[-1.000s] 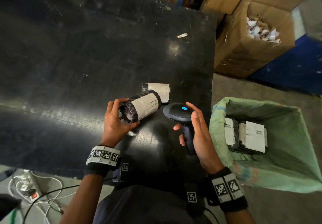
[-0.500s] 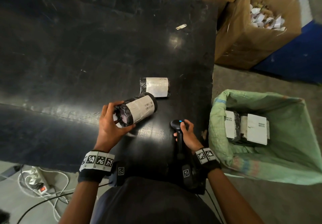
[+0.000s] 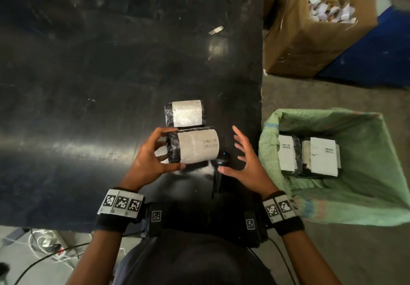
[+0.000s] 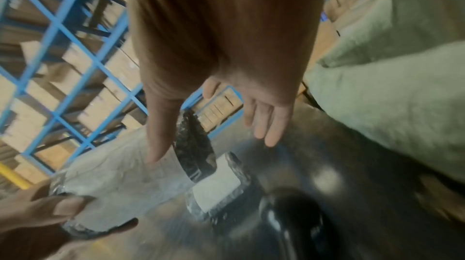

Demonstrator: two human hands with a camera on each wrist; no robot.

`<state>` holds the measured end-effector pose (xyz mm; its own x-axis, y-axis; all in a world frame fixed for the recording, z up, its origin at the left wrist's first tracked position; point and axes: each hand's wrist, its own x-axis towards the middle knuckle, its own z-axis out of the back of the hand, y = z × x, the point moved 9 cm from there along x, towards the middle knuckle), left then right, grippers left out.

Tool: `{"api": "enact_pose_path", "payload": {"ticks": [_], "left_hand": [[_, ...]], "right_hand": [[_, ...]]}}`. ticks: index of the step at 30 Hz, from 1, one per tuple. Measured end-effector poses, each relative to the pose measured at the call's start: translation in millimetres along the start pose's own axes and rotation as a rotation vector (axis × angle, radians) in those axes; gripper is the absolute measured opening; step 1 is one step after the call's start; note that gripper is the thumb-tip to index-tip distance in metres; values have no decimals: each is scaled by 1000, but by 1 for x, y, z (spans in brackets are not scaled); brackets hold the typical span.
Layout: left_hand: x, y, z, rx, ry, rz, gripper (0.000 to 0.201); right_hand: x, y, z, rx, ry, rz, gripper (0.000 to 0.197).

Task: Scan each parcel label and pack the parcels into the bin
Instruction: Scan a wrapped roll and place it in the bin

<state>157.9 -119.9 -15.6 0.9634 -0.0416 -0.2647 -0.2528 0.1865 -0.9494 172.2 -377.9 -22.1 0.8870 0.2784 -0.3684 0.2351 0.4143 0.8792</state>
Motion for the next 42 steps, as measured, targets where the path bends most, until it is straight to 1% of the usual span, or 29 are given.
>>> {"api": "enact_pose_path", "payload": {"ticks": [2, 4, 7, 10, 12, 13, 15, 17, 19, 22, 24, 26, 31, 36, 38, 40, 41, 42], "left_hand": [[5, -14, -22, -60, 127, 19, 88], [10, -28, -43, -85, 215, 20, 86], [18, -47, -73, -93, 278, 5, 85], [26, -62, -109, -38, 330, -34, 87], [32, -69, -138, 56, 362, -109, 92], [35, -72, -153, 122, 370, -167, 95], [43, -75, -187, 280, 356, -284, 99], [52, -70, -224, 384, 314, -323, 93], [59, -62, -264, 493, 239, -331, 87], [64, -43, -319, 694, 115, -272, 82], [62, -30, -344, 806, 61, -248, 77], [60, -19, -356, 868, 43, -232, 77], [62, -9, -360, 976, 39, -188, 76], [66, -6, -358, 1022, 21, -196, 74], [68, -5, -357, 1029, 17, -197, 75], [68, -6, -356, 1022, 40, -205, 77], [67, -7, -355, 999, 56, -217, 77], [66, -10, -354, 955, 73, -240, 76]], "right_hand": [[-4, 19, 12, -8, 69, 75, 109], [-7, 29, 30, -17, 82, 121, 100], [-14, 32, 63, -64, 52, 139, 87], [-25, 23, 98, -90, 21, 120, 86], [-35, 13, 129, -70, -3, 106, 86], [-41, 6, 147, -61, -17, 93, 86], [-53, -9, 186, -66, -40, 50, 85], [-60, -31, 225, -94, -55, -16, 84], [-58, -55, 259, -126, -61, -78, 84], [-33, -98, 291, -175, -56, -153, 82], [-9, -126, 299, -227, -38, -197, 81], [15, -146, 299, -254, -28, -219, 81], [61, -175, 284, -245, -53, -252, 85], [71, -211, 264, -376, -92, -340, 84], [68, -213, 263, -404, -102, -355, 87], [66, -204, 267, -441, -127, -337, 97], [63, -195, 270, -448, -161, -330, 101], [59, -182, 276, -444, -213, -318, 100]]}}
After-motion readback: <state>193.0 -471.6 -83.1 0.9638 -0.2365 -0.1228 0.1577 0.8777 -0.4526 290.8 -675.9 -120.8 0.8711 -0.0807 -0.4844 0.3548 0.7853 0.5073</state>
